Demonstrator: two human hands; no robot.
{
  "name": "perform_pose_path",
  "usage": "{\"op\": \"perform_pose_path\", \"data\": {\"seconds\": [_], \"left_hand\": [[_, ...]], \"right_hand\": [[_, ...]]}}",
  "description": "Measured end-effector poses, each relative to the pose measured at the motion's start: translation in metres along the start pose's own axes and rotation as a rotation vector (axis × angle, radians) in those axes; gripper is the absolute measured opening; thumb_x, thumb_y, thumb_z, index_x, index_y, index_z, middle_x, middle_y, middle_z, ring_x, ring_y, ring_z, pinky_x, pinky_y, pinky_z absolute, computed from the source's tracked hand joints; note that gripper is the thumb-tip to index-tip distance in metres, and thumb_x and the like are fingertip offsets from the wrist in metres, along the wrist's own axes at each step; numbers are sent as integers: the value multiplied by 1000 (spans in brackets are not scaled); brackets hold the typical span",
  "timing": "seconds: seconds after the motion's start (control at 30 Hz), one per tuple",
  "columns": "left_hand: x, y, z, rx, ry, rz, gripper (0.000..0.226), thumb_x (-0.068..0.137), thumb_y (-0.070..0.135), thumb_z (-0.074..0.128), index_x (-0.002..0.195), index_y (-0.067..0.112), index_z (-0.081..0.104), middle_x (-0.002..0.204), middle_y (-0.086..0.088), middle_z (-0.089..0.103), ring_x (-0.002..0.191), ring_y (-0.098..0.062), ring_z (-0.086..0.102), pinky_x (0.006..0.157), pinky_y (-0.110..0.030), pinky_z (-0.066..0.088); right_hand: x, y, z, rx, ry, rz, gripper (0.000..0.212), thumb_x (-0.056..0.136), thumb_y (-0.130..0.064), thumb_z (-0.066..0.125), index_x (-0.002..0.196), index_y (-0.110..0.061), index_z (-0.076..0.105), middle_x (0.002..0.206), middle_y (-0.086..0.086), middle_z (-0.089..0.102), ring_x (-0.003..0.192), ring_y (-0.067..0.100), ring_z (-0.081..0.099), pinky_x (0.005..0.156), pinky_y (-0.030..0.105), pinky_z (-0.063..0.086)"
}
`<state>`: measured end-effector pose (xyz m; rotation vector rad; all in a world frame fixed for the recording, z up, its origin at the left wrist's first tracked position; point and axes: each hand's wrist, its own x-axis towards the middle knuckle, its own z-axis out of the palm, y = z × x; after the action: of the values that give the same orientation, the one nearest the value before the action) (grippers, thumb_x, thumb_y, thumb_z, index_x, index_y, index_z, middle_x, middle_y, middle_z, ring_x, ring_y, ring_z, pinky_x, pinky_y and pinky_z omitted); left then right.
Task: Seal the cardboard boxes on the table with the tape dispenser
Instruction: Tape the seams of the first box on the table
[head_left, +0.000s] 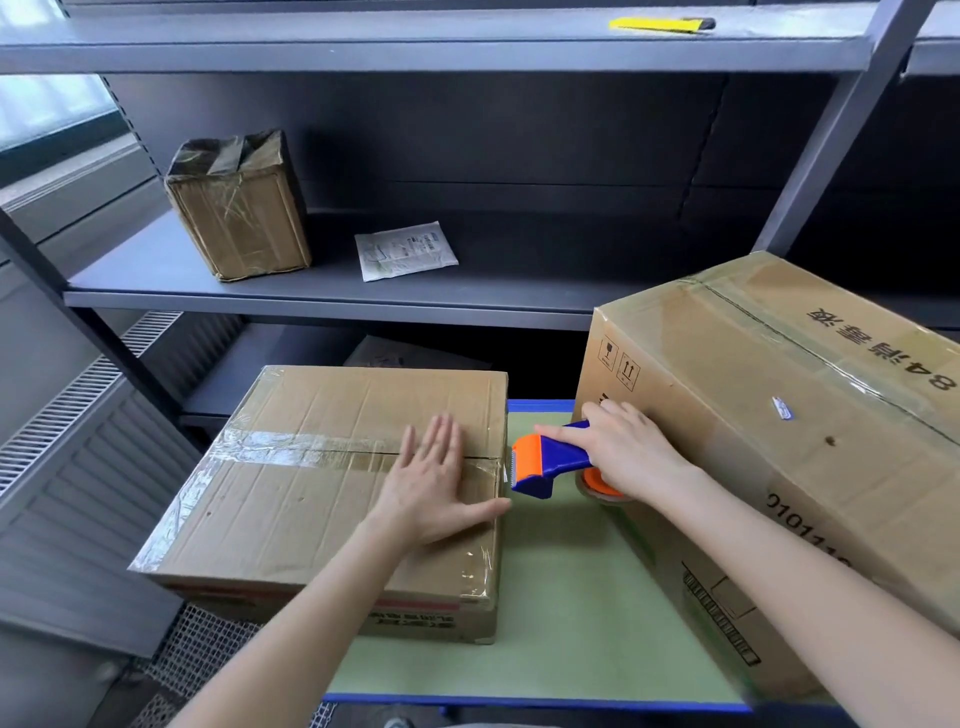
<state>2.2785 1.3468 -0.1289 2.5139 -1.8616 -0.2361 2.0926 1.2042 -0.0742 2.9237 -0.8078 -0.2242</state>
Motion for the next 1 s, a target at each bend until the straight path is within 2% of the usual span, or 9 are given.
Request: {"op": "perform_pose_path", "data": {"seconds": [0.1,0.13,0.23,0.3,0.43,0.63,0.83,1.0], "left_hand": [[8,25,12,19,-11,50,110,75,80,24,148,5,-11,154,-6,-19,143,-18,-18,117,-43,-9],[8,25,15,49,3,48,103,77,71,25,149,6,-9,155,-7,-16,144,-17,-17,117,-41,-8],[5,8,19,88,50,27,102,63,61,6,150,10,-9,157,-5,-13,144,-14,-17,118,-38,-8],[2,-8,18,105,44,23,102,61,60,2,149,11,-11,157,-4,-15,143,-13,-18,118,-37,-9],[-2,-39,12,111,17,15,100,63,61,1,148,12,-14,156,-3,-17,142,-14,-20,117,-36,-11],[0,-35,16,130,31,25,100,63,60,1,149,12,-13,157,-3,-16,143,-12,-19,116,-35,-13],[1,-35,16,134,25,34,102,60,60,-1,149,11,-14,157,-2,-16,143,-14,-18,117,-37,-11],[0,-39,18,105,59,58,95,65,63,2,148,19,-14,157,0,-15,143,-13,-18,117,-36,-11]], "right_hand": [[-1,-1,0,29,-20,17,64,98,-20,40,146,-46,6,119,8,40,113,27,37,95,34,31],[-2,1,-1,45,-22,25,64,98,-21,40,146,-46,6,119,7,40,113,26,37,94,34,31],[0,-2,-4,127,-21,51,60,99,-20,35,145,-48,9,113,6,39,109,26,38,89,32,31],[8,-16,-3,149,-4,30,59,100,-19,32,144,-49,9,107,6,40,105,25,39,84,32,31],[27,-37,1,167,25,-13,59,101,-16,28,145,-48,7,98,4,36,102,26,42,81,32,30],[23,-36,-6,98,2,-33,60,100,-25,36,147,-44,2,113,9,42,109,25,42,82,31,31],[5,-2,-4,105,-24,68,58,100,-15,27,144,-51,11,97,3,37,103,26,43,78,30,29],[11,-15,6,33,-16,32,59,100,-15,29,145,-49,12,106,6,44,105,28,43,88,34,33]]}}
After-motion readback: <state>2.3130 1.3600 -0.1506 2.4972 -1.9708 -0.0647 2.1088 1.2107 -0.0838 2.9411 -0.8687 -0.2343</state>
